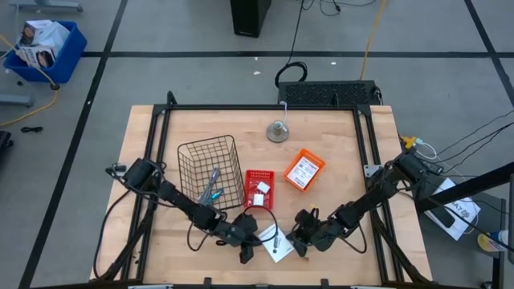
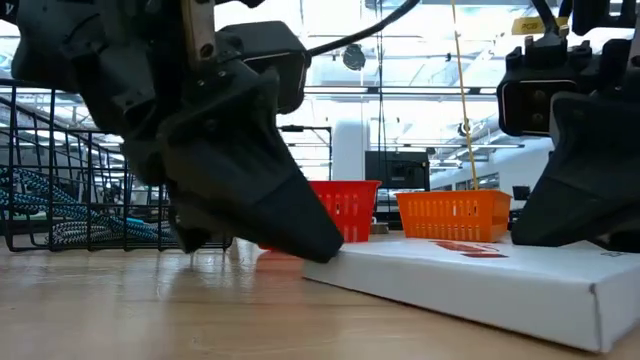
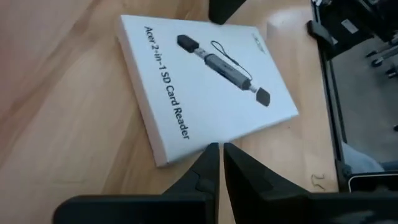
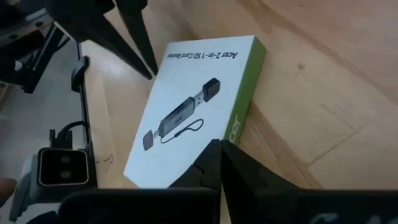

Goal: Pick and place items into bin
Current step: Put the card reader box into the orange basket

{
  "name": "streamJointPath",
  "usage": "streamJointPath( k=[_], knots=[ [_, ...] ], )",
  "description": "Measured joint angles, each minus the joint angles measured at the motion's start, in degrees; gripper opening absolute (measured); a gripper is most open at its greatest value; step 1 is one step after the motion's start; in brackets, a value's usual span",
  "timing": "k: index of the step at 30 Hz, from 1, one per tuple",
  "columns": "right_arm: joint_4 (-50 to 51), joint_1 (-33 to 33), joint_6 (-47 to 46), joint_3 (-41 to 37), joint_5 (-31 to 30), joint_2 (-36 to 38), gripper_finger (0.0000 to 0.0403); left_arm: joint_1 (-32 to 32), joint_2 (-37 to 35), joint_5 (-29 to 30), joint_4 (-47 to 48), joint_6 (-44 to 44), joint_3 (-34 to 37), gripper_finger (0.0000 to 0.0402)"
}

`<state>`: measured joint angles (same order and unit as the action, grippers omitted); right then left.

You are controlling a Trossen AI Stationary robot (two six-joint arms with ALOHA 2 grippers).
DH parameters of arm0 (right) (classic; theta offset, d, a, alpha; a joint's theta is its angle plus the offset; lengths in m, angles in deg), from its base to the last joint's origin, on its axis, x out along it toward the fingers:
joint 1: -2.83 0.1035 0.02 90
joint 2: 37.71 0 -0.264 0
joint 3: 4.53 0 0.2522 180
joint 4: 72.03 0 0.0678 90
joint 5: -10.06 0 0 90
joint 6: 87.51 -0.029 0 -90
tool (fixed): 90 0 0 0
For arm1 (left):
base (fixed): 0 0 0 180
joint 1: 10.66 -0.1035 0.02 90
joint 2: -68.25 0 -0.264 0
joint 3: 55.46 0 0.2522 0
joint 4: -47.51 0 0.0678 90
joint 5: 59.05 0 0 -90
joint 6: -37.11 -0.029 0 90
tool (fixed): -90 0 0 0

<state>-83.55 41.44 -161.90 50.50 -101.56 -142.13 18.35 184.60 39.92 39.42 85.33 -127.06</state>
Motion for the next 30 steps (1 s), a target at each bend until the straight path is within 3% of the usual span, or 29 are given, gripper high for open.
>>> streamJointPath(
  k=[12, 17, 30],
  knots=[
    [-0.03, 0.02, 1.02, 0.86, -0.08, -0.18, 0.0000, 0.42, 3.04, 2.65, -0.29, 2.80, -0.24, 0.0030],
    [-6.02, 0.01, 4.70, 1.35, 0.60, -0.65, 0.0000, 0.30, 3.28, 2.60, -3.41, 3.06, -0.49, 0.0030],
    [-7.11, 1.07, 6.21, 1.41, -0.61, 0.04, 0.0000, 0.64, 3.50, 1.62, 1.02, 1.61, -2.91, 0.0030]
  ],
)
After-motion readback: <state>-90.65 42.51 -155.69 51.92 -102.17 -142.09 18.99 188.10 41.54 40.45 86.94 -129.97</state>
